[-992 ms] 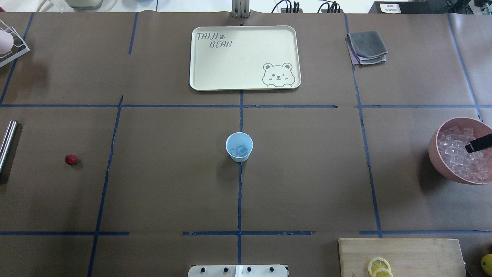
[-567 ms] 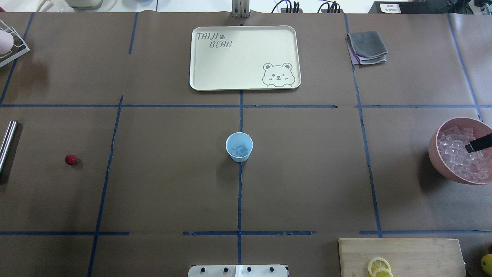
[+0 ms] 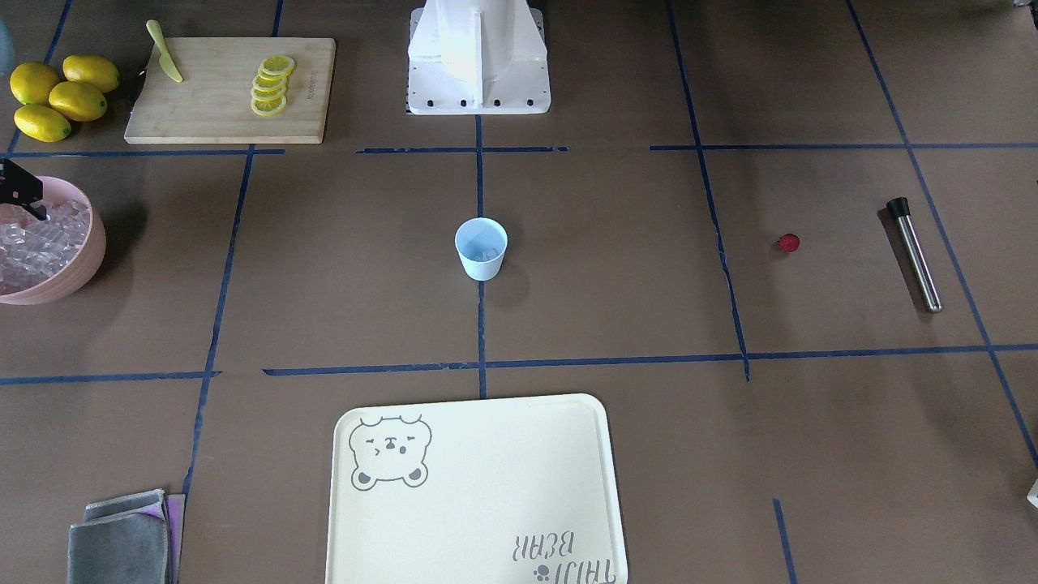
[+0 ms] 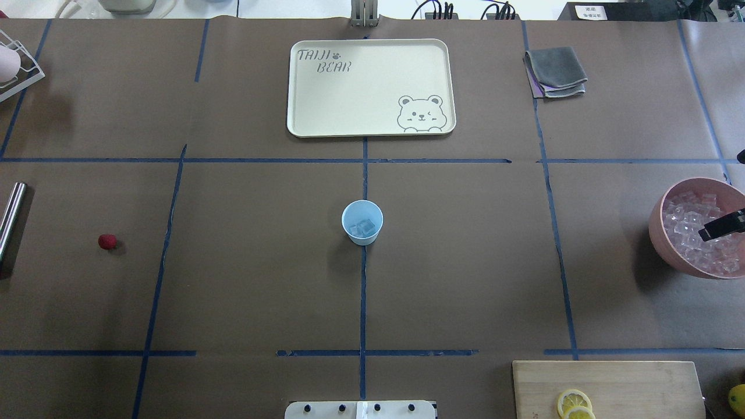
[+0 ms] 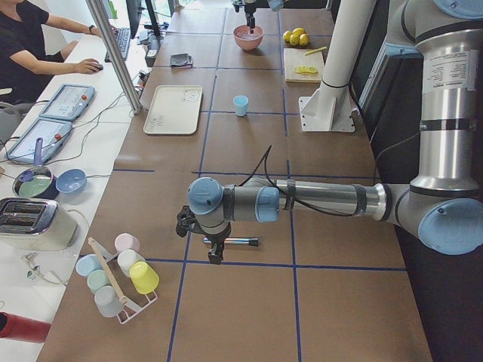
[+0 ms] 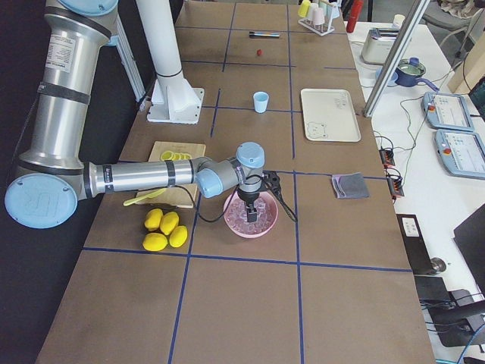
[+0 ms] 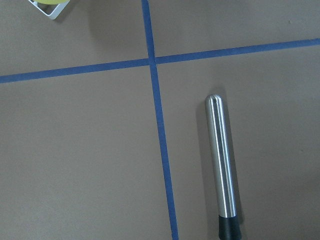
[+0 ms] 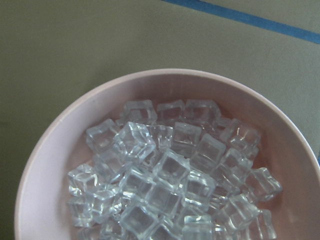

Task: Mash ice and strawberries in cup
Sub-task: 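Lower the right gripper into the bowl and grasp a third ice cube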

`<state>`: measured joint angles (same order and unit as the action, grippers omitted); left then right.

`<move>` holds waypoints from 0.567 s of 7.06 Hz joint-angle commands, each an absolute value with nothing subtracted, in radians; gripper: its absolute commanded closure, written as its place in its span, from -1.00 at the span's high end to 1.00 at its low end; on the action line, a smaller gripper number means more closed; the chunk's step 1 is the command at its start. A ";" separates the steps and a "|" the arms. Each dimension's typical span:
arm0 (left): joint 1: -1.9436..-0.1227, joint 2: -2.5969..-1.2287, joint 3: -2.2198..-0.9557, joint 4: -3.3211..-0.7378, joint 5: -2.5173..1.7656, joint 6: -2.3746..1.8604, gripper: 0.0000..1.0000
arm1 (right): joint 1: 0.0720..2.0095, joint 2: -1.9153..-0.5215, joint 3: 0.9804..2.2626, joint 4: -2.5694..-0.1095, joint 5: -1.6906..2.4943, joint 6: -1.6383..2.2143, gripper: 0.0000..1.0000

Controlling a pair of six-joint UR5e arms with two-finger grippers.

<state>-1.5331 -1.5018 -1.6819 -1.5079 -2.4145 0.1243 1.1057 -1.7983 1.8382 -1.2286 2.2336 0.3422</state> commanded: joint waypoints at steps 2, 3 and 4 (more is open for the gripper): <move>-1.532 -1.502 -1.683 -1.508 -2.414 0.124 1.00 | 1.078 -1.796 1.822 -1.229 2.230 0.344 0.82; -1.532 -1.502 -1.684 -1.508 -2.414 0.123 1.00 | 1.077 -1.796 1.816 -1.229 2.223 0.344 0.71; -1.532 -1.502 -1.684 -1.508 -2.414 0.123 1.00 | 1.077 -1.796 1.815 -1.229 2.205 0.341 0.62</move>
